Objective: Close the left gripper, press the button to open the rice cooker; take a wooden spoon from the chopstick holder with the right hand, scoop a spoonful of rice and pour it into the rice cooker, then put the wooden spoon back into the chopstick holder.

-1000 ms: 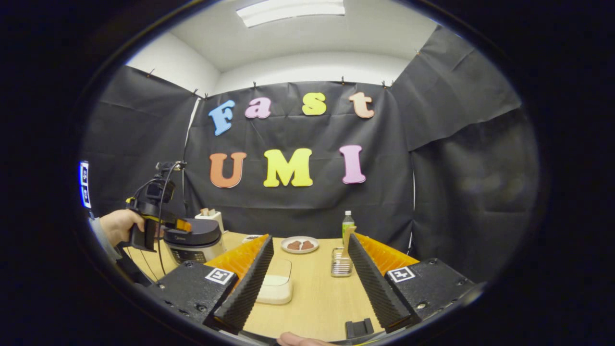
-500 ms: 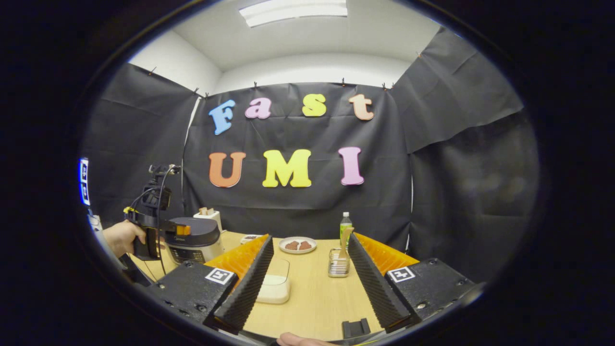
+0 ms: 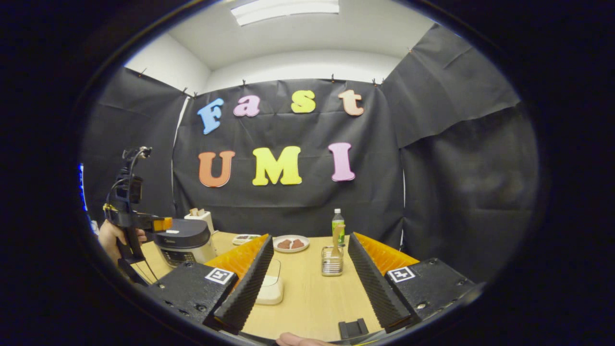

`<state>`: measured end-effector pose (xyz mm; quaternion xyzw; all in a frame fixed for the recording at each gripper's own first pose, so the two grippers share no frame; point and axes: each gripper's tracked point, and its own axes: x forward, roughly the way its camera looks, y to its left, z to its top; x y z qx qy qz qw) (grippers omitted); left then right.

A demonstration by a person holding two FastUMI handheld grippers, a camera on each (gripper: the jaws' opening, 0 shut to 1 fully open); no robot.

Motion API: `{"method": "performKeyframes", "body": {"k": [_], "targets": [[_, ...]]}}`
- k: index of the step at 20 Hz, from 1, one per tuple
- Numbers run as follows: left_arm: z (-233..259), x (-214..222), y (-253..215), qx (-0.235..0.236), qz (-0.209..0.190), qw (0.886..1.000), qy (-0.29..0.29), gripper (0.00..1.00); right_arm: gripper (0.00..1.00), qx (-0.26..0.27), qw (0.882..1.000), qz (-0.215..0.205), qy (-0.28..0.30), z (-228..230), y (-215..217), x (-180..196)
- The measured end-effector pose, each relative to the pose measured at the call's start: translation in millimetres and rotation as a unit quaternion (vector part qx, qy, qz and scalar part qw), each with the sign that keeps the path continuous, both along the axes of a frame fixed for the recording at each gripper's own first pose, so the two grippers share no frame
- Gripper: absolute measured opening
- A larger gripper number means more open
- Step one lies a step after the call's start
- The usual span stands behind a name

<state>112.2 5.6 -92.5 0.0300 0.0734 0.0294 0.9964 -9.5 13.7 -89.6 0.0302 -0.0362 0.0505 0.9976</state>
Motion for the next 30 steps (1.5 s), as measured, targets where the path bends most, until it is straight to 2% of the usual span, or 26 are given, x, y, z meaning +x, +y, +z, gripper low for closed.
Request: {"method": "performKeyframes", "body": {"k": [1,2,6,7,9,10,14,18,19,20,22,25,26,27,30], "targets": [[8,-8,-1,0.006,0.0,1.0,-0.009,0.95,0.96,0.003,1.0,0.001,0.002,0,0,1],[15,-13,-7,0.009,-0.006,1.0,-0.019,0.95,1.0,0.007,1.0,-0.001,0.004,0,-1,1],[28,-43,-30,-0.009,-0.045,0.999,-0.026,0.95,1.0,0.018,1.0,-0.003,0.001,12,-6,0],[30,-52,-33,-0.016,-0.051,0.998,-0.025,0.95,0.96,0.022,1.0,-0.007,-0.002,18,-8,-1],[32,-69,-42,-0.03,-0.067,0.997,-0.026,0.95,1.0,0.028,0.999,-0.013,-0.008,29,-12,-3],[34,-76,-44,-0.032,-0.071,0.997,-0.027,0.95,1.0,0.031,0.999,-0.017,-0.011,33,-13,-6],[57,-103,-32,-0.012,-0.047,0.997,-0.066,0.95,1.0,0.043,0.999,-0.017,-0.023,48,-11,-14],[59,-130,-46,-0.017,-0.08,0.994,-0.076,0.95,1.0,0.027,0.999,-0.009,-0.023,51,-6,-17],[60,-133,-47,-0.011,-0.082,0.993,-0.079,0.95,0.96,0.029,0.999,-0.014,-0.023,53,-10,-16],[61,-136,-44,-0.001,-0.078,0.994,-0.081,0.95,1.0,0.031,0.999,-0.019,-0.025,54,-13,-14],[58,-137,-51,0.008,-0.083,0.993,-0.081,0.95,1.0,0.035,0.999,-0.027,-0.02,50,-16,-10],[51,-136,-60,0.002,-0.096,0.992,-0.077,0.95,1.0,0.039,0.999,-0.02,-0.009,43,-13,-6],[50,-136,-60,-0.004,-0.094,0.993,-0.077,0.96,0.96,0.034,0.999,-0.017,-0.008,40,-13,-5],[49,-137,-59,-0.011,-0.092,0.993,-0.076,0.96,1.0,0.031,0.999,-0.019,-0.008,39,-15,-5],[47,-138,-59,-0.02,-0.091,0.993,-0.073,0.96,1.0,0.032,0.999,-0.026,-0.009,38,-23,-5]]}}
